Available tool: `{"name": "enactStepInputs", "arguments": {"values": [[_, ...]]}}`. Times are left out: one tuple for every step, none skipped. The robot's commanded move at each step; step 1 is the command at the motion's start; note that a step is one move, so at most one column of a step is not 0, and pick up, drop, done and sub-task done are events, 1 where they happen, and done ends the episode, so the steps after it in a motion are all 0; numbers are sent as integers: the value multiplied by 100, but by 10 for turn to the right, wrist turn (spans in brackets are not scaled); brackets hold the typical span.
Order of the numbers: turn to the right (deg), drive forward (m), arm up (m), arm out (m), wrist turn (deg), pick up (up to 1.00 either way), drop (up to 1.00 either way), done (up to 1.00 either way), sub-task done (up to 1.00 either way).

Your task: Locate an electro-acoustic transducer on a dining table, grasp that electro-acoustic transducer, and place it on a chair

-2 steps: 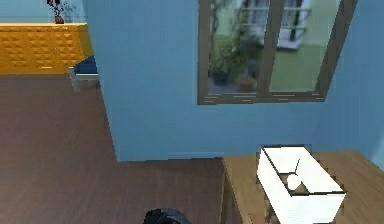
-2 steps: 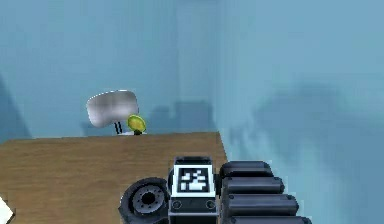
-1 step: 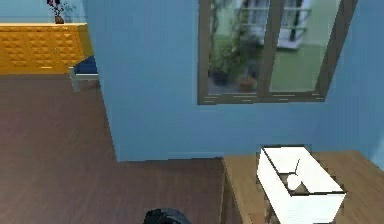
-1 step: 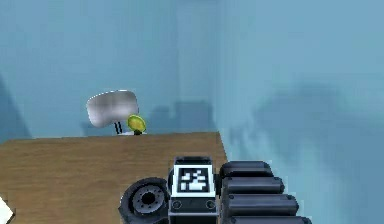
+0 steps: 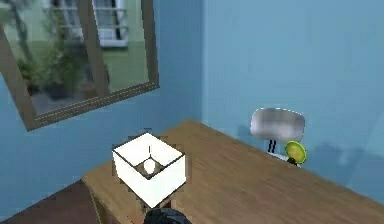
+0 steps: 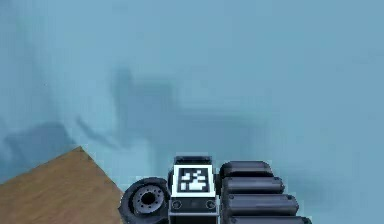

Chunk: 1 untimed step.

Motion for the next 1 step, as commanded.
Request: {"name": "enactStepInputs", "arguments": {"values": [[450, 0, 0, 0, 0, 0, 0, 0, 0]]}}
